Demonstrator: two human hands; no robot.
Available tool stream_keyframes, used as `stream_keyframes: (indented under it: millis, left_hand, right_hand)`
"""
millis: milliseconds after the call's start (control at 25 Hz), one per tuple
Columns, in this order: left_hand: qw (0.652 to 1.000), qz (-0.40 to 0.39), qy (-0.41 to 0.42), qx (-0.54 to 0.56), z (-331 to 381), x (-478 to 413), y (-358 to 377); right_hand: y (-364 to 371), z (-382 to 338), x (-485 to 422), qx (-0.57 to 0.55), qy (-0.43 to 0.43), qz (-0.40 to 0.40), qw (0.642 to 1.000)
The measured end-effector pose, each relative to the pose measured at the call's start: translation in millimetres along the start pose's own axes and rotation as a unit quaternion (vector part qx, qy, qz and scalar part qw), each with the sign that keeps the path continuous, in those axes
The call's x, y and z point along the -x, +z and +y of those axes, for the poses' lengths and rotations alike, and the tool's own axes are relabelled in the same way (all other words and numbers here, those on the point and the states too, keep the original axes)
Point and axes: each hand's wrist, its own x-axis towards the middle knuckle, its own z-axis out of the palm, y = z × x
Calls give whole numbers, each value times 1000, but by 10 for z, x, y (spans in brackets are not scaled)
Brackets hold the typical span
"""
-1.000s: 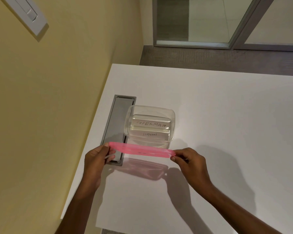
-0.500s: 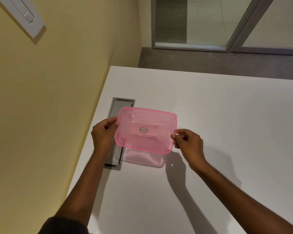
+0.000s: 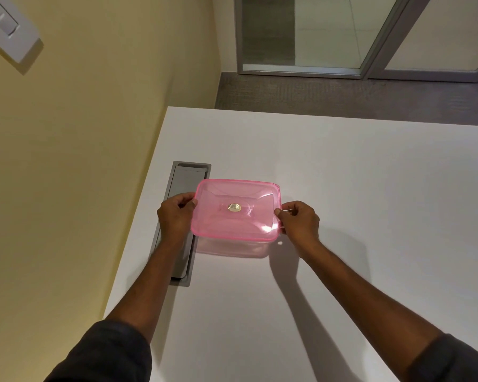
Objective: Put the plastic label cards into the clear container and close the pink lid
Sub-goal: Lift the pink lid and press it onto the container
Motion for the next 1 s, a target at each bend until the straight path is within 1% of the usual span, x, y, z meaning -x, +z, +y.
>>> stream_keyframes:
  millis: [200, 280, 440, 600, 720, 880, 1000]
  left_hand:
    - [1000, 8, 0, -12, -67, -41, 68]
    - [999, 13, 3, -31, -81, -72, 130]
    - [995, -5, 22, -96, -122, -135, 267]
    - [986, 19, 30, -162, -144, -169, 391]
    - [981, 29, 48, -183, -202, -166, 443]
    - [976, 30, 40, -210, -247, -200, 455]
    - [965, 41, 83, -244, -205, -260, 469]
  right_hand:
    - [47, 97, 2, 0, 21, -14, 1000]
    - [62, 99, -2, 5, 23, -15, 1000]
    - [80, 89, -28, 5, 31, -21, 999]
    - [83, 100, -59, 3, 33, -34, 999]
    - [89, 97, -83, 17, 40, -39, 998]
    - [84, 111, -95, 15, 49, -51, 997]
    - [72, 104, -86, 15, 52, -58, 997]
